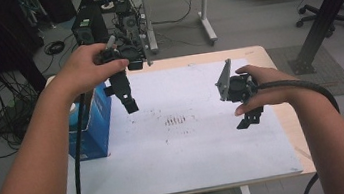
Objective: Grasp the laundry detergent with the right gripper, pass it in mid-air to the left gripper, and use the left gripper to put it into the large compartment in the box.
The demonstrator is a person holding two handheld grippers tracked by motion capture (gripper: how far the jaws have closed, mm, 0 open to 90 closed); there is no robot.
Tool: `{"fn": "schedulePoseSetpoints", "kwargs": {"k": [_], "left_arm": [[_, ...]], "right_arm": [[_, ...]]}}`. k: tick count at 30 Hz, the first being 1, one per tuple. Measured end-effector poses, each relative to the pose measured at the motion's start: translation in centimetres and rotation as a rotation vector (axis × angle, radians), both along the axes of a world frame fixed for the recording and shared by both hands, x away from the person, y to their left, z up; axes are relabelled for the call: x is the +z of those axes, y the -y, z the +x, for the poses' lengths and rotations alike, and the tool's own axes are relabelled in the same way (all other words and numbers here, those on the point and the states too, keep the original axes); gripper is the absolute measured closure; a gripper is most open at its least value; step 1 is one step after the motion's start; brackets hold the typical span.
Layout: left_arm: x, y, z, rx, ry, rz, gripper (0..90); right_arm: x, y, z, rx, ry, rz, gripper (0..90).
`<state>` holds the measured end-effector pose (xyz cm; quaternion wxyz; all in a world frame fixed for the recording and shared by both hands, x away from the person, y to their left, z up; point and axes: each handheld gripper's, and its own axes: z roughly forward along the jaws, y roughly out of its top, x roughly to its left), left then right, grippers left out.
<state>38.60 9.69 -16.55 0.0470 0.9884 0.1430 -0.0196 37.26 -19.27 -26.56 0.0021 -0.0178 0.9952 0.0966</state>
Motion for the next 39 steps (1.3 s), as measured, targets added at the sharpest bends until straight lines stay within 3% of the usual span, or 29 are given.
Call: {"fn": "schedulePoseSetpoints", "kwargs": {"k": [8, 21, 39], "left_arm": [[-0.7, 0.7, -0.2, -0.049, 0.021, 0.007, 4.5], [-1.8, 2.2, 0.3, -0.047, 0.029, 0.070, 4.6], [-1.4, 1.6, 0.4, -0.015, 0.035, 0.045, 4.7]], "right_arm": [[0.2, 0.0, -0.2, 0.005, 0.003, 0.003, 3.5], [-0.2, -0.1, 0.5, 0.009, 0.001, 0.011, 3.6], [-0.2, -0.3, 0.5, 0.010, 0.005, 0.015, 3.6]]}}
